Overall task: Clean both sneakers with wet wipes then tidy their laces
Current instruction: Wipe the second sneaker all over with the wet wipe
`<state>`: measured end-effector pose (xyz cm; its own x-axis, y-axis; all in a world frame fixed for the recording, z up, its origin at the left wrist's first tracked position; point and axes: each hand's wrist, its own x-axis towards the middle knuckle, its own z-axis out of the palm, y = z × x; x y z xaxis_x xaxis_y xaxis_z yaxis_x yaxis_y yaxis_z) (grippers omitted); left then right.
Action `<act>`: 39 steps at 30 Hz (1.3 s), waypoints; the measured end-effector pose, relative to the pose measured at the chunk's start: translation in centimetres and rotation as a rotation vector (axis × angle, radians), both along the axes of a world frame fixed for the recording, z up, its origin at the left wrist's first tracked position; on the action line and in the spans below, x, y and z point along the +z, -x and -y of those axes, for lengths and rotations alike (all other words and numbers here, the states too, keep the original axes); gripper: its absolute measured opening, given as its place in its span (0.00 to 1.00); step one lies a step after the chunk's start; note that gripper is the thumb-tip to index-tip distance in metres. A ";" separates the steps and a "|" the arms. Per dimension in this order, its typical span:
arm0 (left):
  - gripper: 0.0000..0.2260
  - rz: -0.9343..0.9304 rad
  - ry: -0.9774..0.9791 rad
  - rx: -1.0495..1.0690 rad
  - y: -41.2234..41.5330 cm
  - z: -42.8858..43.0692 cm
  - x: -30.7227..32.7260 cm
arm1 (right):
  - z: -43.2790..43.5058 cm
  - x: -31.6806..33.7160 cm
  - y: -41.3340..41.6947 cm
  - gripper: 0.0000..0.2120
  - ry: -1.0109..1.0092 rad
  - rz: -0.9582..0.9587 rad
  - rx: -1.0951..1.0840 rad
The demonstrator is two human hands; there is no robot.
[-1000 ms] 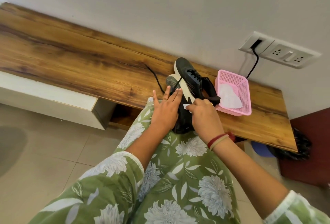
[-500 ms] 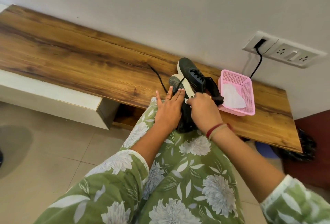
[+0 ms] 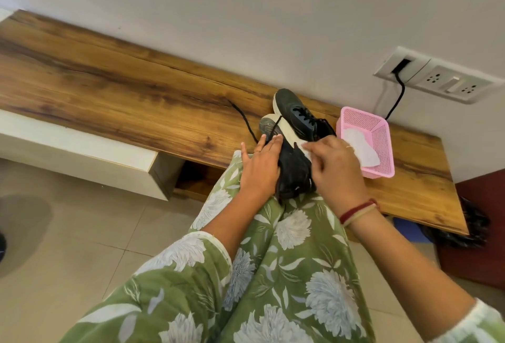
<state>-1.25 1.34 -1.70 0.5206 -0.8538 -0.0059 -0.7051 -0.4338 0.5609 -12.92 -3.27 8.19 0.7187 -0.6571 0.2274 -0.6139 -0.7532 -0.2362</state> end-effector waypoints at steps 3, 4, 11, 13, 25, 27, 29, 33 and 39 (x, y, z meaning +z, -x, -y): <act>0.28 0.020 -0.013 -0.014 -0.2 -0.2 0.1 | -1.9 -2.0 0.1 0.12 0.099 -0.116 0.027; 0.29 0.035 -0.025 -0.033 -0.2 -0.3 0.2 | -2.4 -2.6 0.5 0.13 0.125 -0.088 0.030; 0.30 0.023 -0.014 -0.030 0.1 -0.2 0.3 | -3.6 -3.2 1.9 0.13 -0.086 0.027 0.021; 0.29 0.011 -0.012 -0.031 0.0 -0.3 0.5 | -2.0 -2.2 1.3 0.12 -0.089 0.093 -0.090; 0.28 0.019 -0.052 -0.045 0.1 -0.6 0.8 | -5.2 -4.6 1.2 0.14 -0.039 -0.130 -0.041; 0.30 0.009 -0.060 -0.060 0.2 -0.6 0.9 | -3.9 -2.8 0.8 0.13 -0.016 -0.274 0.012; 0.29 0.018 -0.047 -0.063 0.2 -0.6 0.9 | -2.6 -1.8 0.4 0.12 -0.001 -0.208 -0.061; 0.29 0.036 -0.066 -0.069 0.2 -0.5 0.5 | -4.1 -2.5 0.2 0.10 0.073 -0.217 -0.101; 0.27 0.017 -0.055 -0.050 0.1 -0.5 0.7 | -5.6 -4.1 1.3 0.14 -0.084 -0.275 -0.039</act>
